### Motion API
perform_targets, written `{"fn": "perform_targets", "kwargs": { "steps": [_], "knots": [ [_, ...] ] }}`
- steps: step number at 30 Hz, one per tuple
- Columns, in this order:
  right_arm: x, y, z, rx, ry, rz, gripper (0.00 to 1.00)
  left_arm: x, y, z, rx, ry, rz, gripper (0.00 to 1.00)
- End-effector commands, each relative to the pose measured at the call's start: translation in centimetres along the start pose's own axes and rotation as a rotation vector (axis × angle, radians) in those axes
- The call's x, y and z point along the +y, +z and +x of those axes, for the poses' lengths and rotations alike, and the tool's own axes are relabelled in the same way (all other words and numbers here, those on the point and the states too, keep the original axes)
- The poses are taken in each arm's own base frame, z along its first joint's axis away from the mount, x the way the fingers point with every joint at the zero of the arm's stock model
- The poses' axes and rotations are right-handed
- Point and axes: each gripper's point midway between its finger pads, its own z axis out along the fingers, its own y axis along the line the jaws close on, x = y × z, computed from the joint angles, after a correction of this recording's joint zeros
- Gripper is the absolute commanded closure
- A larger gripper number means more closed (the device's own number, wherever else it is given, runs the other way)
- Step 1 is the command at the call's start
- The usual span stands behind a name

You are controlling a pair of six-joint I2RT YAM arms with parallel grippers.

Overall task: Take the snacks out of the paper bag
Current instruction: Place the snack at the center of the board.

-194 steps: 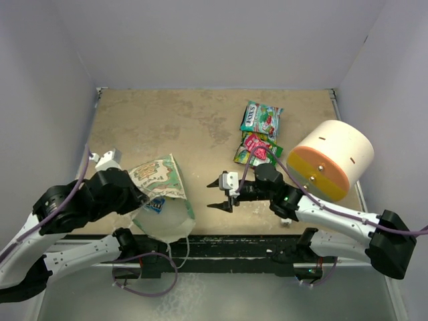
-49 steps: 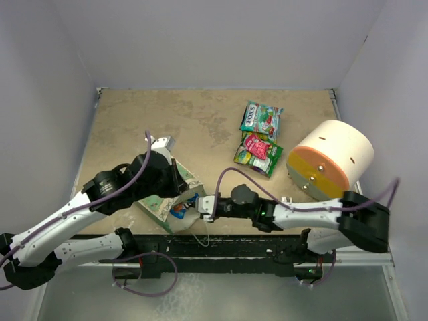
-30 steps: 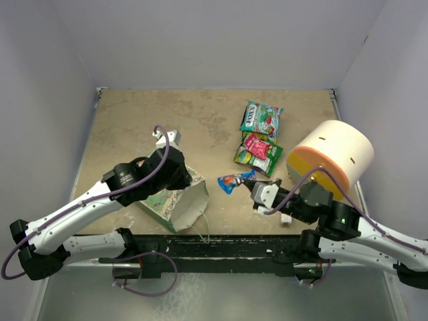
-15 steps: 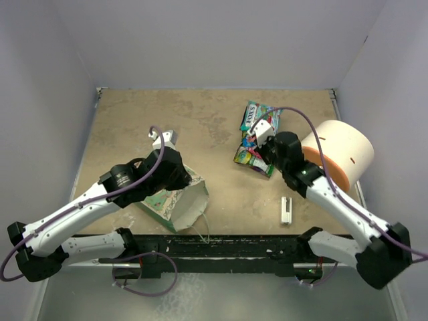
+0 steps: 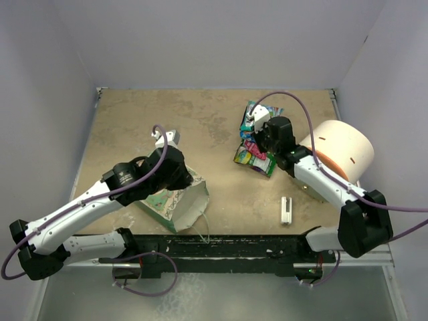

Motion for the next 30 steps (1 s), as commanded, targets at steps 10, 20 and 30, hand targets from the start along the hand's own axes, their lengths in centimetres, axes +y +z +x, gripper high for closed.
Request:
{"fn": "perform_targets", "kwargs": {
  "steps": [10, 20, 30],
  "knots": [
    [-0.8, 2.4, 0.7, -0.037, 0.069, 0.060, 1.00, -1.9, -0.4, -1.2, -0.018, 0.011, 0.063, 1.00],
    [-0.6, 2.5, 2.6, 0.016, 0.101, 0.069, 0.90, -1.8, -0.4, -1.3, -0.028, 0.011, 0.064, 1.00],
    [0.5, 1.0, 1.5, -0.005, 0.127, 0.000, 0.65, -1.7, -0.6, -1.3, -0.032, 0.010, 0.064, 1.00]
  ]
}}
